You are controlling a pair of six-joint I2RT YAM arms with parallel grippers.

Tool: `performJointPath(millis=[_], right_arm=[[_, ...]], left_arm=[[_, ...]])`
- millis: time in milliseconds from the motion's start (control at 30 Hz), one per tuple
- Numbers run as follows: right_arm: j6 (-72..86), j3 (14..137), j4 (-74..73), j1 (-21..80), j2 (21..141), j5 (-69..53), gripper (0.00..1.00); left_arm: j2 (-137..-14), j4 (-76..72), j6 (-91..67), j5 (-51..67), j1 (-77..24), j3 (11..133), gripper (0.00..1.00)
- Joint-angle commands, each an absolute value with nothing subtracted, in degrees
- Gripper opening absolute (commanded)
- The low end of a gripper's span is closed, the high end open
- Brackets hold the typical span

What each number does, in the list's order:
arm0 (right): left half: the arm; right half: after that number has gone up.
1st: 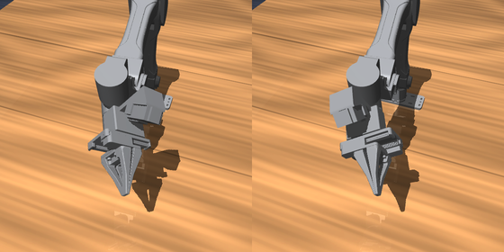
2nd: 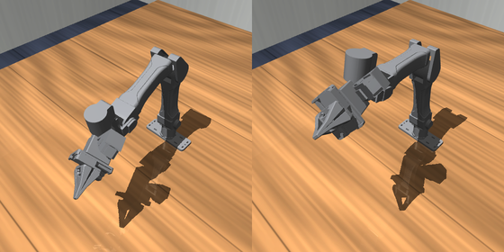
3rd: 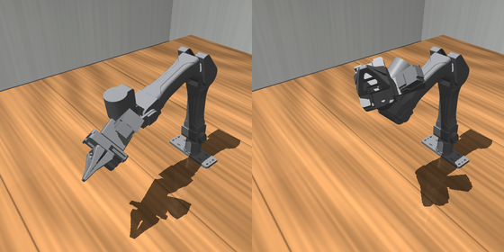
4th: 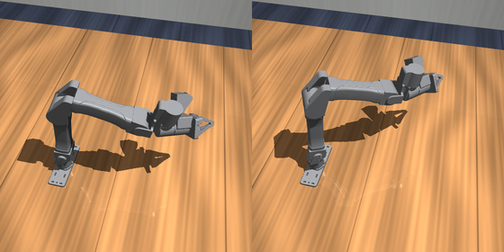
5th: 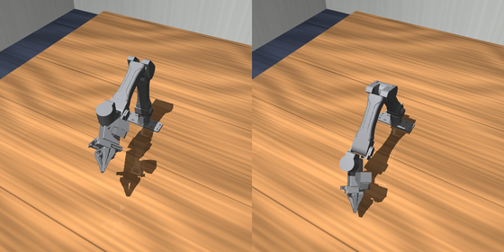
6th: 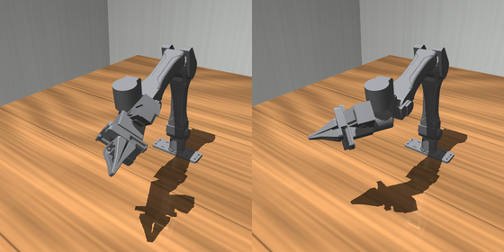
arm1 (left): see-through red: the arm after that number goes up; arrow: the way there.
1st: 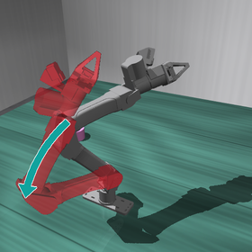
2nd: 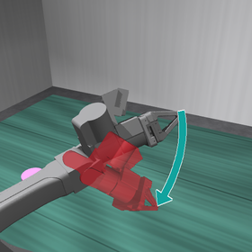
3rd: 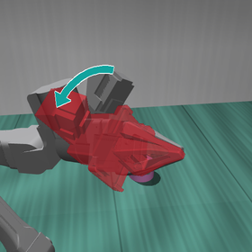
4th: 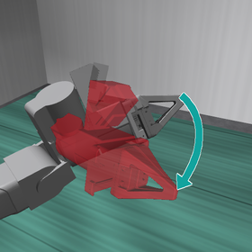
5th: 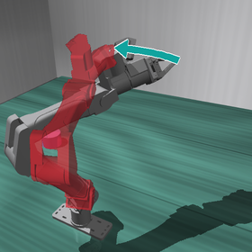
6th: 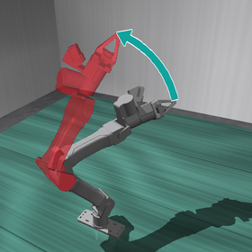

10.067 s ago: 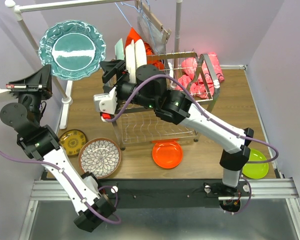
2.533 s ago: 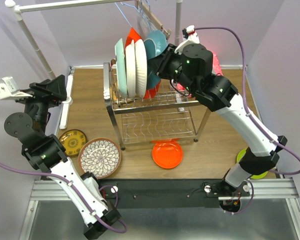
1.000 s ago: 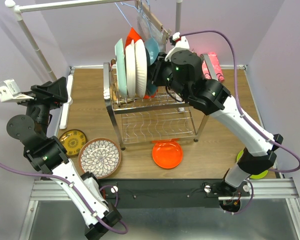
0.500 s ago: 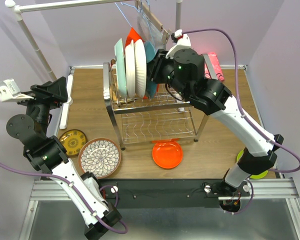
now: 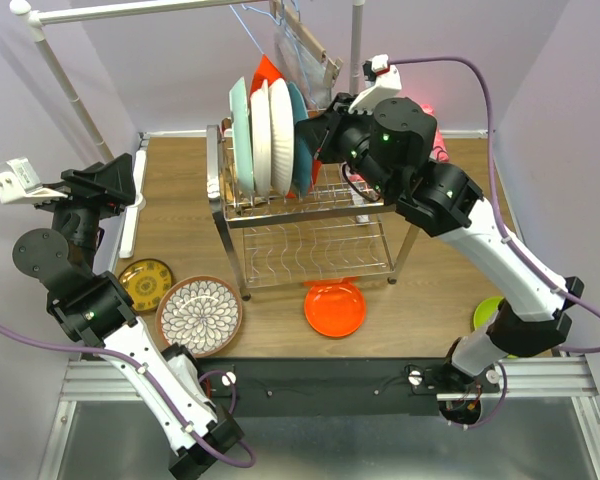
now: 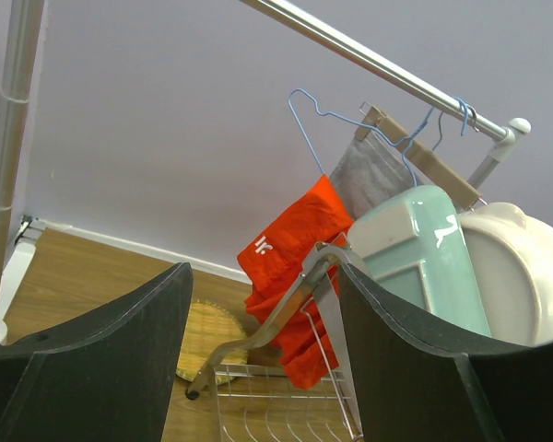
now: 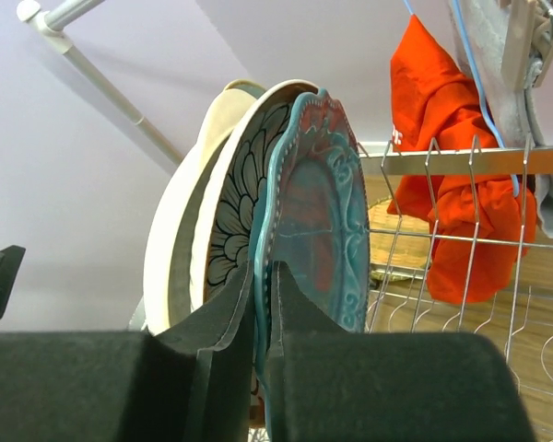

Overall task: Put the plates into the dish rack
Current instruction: Insert the plate into the dish rack

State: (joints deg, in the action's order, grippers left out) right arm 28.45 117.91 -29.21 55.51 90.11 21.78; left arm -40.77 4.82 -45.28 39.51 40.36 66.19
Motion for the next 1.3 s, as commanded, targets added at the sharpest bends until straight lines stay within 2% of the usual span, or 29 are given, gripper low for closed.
performJointPath(millis=[0,200,633,1267], right_arm=[[30.0,115.8,-27.4,56.3,88.3,19.9,0.13],[30.0,116.6,-27.5,56.3,89.0,20.6,0.01],[26.9,130.3,-25.8,55.7,94.1,26.5,0.01],[28.2,133.9,-24.6,55.7,97.2,27.1,0.01]], left_arm=[[-40.2,4.0,-45.1,39.4,40.0,66.4,0.73],[-39.9,4.4,-44.9,39.3,40.0,66.4,0.73],[-39.6,4.7,-44.9,39.5,40.0,66.9,0.73],[-39.4,4.8,-45.0,39.5,40.0,67.0,0.73]])
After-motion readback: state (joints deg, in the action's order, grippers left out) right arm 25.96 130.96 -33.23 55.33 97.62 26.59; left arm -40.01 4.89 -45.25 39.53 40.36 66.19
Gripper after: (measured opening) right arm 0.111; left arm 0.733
